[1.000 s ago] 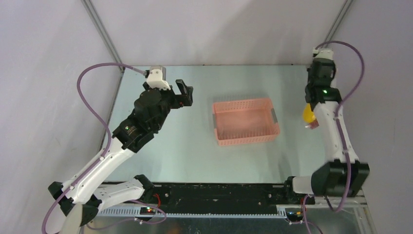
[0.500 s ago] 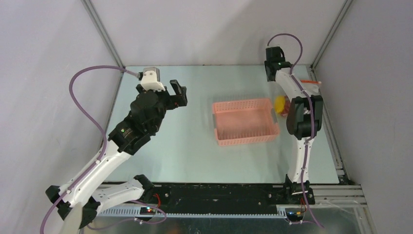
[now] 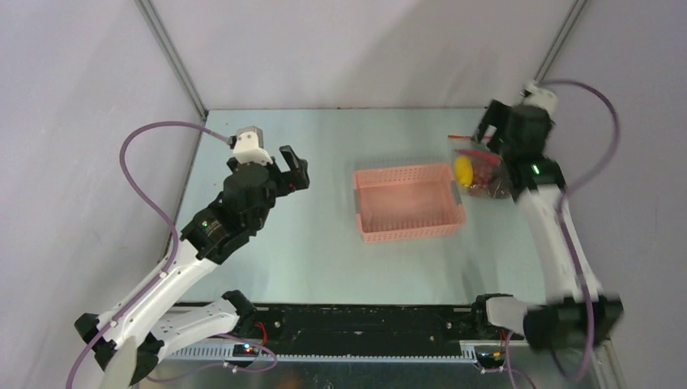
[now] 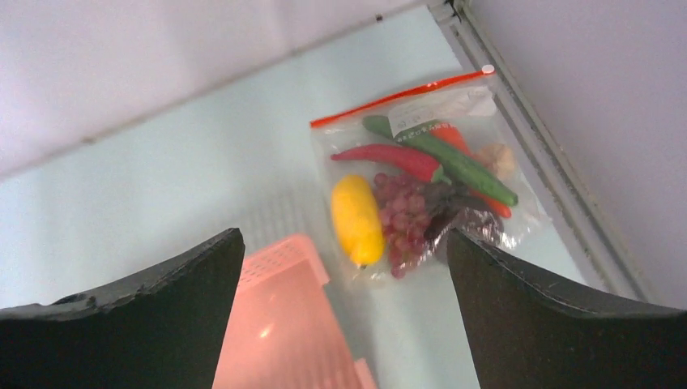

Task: Place the food in the zip-top bag and seal the zipper
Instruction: Place the zipper food storage bag at the center of the board, then reset both arms

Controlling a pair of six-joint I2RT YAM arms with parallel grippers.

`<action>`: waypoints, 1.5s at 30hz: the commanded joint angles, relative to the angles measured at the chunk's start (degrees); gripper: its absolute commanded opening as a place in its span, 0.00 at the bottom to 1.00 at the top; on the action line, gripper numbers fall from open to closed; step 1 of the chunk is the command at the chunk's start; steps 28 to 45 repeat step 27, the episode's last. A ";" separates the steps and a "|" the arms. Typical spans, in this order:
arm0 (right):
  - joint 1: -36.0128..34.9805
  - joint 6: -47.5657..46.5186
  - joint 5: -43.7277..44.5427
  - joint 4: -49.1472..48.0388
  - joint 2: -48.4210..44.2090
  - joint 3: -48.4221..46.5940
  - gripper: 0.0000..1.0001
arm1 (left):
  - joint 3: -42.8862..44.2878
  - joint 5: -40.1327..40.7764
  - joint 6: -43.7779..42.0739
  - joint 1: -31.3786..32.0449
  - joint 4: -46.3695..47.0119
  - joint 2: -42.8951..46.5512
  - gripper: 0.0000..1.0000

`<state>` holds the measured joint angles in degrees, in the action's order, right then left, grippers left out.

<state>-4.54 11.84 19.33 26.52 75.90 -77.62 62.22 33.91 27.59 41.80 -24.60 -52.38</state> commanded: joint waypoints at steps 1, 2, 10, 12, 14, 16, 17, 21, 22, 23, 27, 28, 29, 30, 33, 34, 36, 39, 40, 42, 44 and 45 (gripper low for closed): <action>1.21 9.12 -8.75 -2.02 -17.62 12.74 1.00 | -2.11 -0.01 9.47 -0.23 -9.72 2.90 1.00; 1.29 9.18 -8.93 -1.32 -23.36 16.47 0.99 | -2.68 0.27 10.23 -0.30 -11.06 3.56 1.00; 1.49 12.97 -7.41 8.18 -49.11 32.96 1.00 | -9.55 1.84 12.53 -0.32 -14.25 12.23 1.00; 1.53 14.47 -6.37 9.39 -52.75 35.74 1.00 | -9.98 1.92 12.46 -0.33 -14.07 12.47 1.00; 1.54 16.08 -4.70 10.17 -55.57 37.32 0.99 | -9.33 2.54 12.40 -0.38 -14.42 11.80 0.99; 1.56 16.57 -4.02 10.08 -57.59 38.30 0.99 | -8.79 3.37 12.18 -0.37 -14.90 11.17 0.99; 1.59 16.36 -3.86 9.87 -58.58 38.75 1.00 | -8.83 3.56 12.07 -0.33 -14.79 11.08 0.98; 1.61 15.59 -3.67 10.01 -59.36 39.24 1.00 | -10.15 3.42 12.15 -0.38 -13.23 10.48 0.98; 1.58 15.37 -3.97 9.98 -59.35 39.23 1.00 | -10.55 3.09 12.33 -0.39 -12.74 10.26 0.98; 1.58 14.76 -4.18 9.70 -59.36 39.18 1.00 | -10.67 2.91 12.41 -0.34 -12.40 10.14 0.98; 1.61 14.34 -4.37 9.13 -59.75 39.22 1.00 | -10.67 2.25 12.26 -0.35 -10.66 9.17 0.98; 1.61 14.34 -4.37 9.13 -59.75 39.22 1.00 | -10.67 2.25 12.26 -0.35 -10.66 9.17 0.98; 1.61 14.34 -4.37 9.13 -59.75 39.22 1.00 | -10.67 2.25 12.26 -0.35 -10.66 9.17 0.98; 1.61 14.34 -4.37 9.13 -59.75 39.22 1.00 | -10.67 2.25 12.26 -0.35 -10.66 9.17 0.98; 1.61 14.34 -4.37 9.13 -59.75 39.22 1.00 | -10.67 2.25 12.26 -0.35 -10.66 9.17 0.98; 1.61 14.34 -4.37 9.13 -59.75 39.22 1.00 | -10.67 2.25 12.26 -0.35 -10.66 9.17 0.98; 1.61 14.34 -4.37 9.13 -59.75 39.22 1.00 | -10.67 2.25 12.26 -0.35 -10.66 9.17 0.98; 1.61 14.34 -4.37 9.13 -59.75 39.22 1.00 | -10.67 2.25 12.26 -0.35 -10.66 9.17 0.98; 1.61 14.34 -4.37 9.13 -59.75 39.22 1.00 | -10.67 2.25 12.26 -0.35 -10.66 9.17 0.98; 1.61 14.34 -4.37 9.13 -59.75 39.22 1.00 | -10.67 2.25 12.26 -0.35 -10.66 9.17 0.98; 1.61 14.34 -4.37 9.13 -59.75 39.22 1.00 | -10.67 2.25 12.26 -0.35 -10.66 9.17 0.98; 1.61 14.34 -4.37 9.13 -59.75 39.22 1.00 | -10.67 2.25 12.26 -0.35 -10.66 9.17 0.98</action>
